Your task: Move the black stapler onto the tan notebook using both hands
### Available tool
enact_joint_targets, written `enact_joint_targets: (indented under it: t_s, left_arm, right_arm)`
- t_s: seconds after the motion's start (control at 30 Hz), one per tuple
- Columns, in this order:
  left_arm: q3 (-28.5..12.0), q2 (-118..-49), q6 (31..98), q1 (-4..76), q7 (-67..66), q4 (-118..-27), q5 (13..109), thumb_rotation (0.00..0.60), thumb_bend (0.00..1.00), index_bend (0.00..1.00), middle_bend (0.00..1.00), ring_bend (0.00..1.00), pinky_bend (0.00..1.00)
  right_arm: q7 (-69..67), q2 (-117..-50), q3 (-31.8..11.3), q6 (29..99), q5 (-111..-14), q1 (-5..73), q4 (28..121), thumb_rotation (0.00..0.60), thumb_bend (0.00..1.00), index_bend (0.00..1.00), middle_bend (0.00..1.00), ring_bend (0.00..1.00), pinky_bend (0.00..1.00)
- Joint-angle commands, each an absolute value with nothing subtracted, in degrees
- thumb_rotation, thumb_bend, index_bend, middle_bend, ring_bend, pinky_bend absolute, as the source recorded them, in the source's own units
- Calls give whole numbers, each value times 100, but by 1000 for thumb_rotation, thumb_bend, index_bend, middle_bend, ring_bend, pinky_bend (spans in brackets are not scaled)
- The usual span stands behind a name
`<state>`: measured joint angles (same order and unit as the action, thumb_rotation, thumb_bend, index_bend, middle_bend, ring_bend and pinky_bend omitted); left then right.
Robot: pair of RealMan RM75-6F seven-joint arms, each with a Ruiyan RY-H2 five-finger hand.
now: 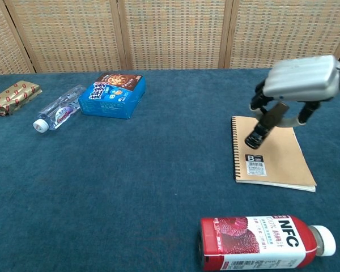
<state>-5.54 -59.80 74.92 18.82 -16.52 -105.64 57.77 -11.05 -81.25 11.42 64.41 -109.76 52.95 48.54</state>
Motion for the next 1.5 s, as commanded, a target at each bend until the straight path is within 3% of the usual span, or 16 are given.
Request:
enact_joint_targets:
  t_s: [0.03, 0.5, 0.57, 0.7, 0.8, 0.9, 1.2, 1.5]
  left_arm:
    - [-543, -5986, 7591, 1827, -1629, -10610, 5931, 600, 106, 0, 0, 0, 0]
    - [-528, -6042, 7699, 1707, -1620, -10617, 6211, 600, 106, 0, 0, 0, 0]
    - [-562, -6061, 7717, 1694, -1562, -10576, 6246, 600, 106, 0, 0, 0, 0]
    - [-592, -6091, 7717, 1667, -1472, -10507, 6294, 600, 106, 0, 0, 0, 0]
    - [-613, -6095, 7637, 1681, -1458, -10477, 6254, 600, 106, 0, 0, 0, 0]
    - [-632, -6089, 7588, 1684, -1441, -10471, 6239, 600, 107, 0, 0, 0, 0]
    - [-638, -6040, 7570, 1639, -1378, -10526, 6317, 600, 107, 0, 0, 0, 0]
    - [-459, -6072, 7727, 1509, -1452, -10492, 6749, 600, 107, 0, 0, 0, 0]
  right_arm:
    - [-886, -8092, 1356, 6564, -11049, 5050, 4776, 600, 473, 542, 525, 400, 538]
    - [-645, -8645, 1432, 6587, -11206, 4982, 4115, 600, 473, 539, 518, 400, 531]
    - [-686, -8685, 1461, 6519, -11246, 5053, 4057, 600, 444, 474, 440, 352, 473]
    - [-676, -8679, 1445, 6414, -11236, 5159, 4071, 600, 202, 193, 103, 47, 273]
    - [-508, -8631, 1336, 6478, -11154, 5160, 4166, 600, 95, 60, 3, 0, 146]
    - [-187, -8527, 1236, 6459, -11062, 5150, 4329, 600, 41, 3, 0, 0, 84]
    - [507, -7817, 801, 6838, -10429, 4682, 5219, 600, 29, 0, 0, 0, 50]
    - [931, -6717, 247, 7969, -8576, 2929, 7370, 600, 31, 0, 0, 0, 0]
